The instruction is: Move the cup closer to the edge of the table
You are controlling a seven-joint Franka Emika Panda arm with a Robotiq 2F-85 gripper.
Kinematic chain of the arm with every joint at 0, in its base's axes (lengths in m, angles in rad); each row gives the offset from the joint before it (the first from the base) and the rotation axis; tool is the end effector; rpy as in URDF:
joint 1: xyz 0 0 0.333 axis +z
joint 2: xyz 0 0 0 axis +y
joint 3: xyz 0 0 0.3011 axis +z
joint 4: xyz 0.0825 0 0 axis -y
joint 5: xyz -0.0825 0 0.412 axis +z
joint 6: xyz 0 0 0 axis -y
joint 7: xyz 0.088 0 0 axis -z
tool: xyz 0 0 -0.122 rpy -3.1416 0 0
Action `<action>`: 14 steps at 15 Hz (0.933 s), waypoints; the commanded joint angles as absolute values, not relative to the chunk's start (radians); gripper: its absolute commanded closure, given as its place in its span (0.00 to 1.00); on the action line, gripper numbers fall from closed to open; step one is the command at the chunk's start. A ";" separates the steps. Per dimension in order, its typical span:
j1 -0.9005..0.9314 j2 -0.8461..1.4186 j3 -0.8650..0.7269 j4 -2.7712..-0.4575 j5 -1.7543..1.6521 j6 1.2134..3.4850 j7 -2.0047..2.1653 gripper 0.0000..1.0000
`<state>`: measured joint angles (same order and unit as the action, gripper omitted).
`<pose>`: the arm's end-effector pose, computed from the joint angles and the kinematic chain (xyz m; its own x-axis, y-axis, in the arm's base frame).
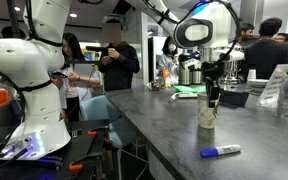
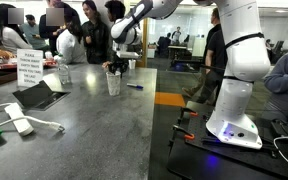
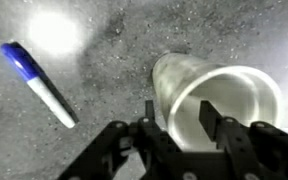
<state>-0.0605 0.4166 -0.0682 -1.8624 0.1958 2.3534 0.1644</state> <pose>0.6564 -0.0784 0.2553 0.9111 -0.4094 0.0480 -0.4007 -0.9069 -0.1304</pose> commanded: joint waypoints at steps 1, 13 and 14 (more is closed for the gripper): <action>-0.063 0.425 -0.062 -1.842 0.194 2.344 0.165 0.44; -0.070 0.463 -0.059 -1.743 0.151 2.300 0.100 0.19; -0.072 0.465 -0.057 -1.729 0.145 2.297 0.085 0.26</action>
<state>-0.0618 0.4395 -0.0641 -1.7936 0.1650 2.3354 0.1277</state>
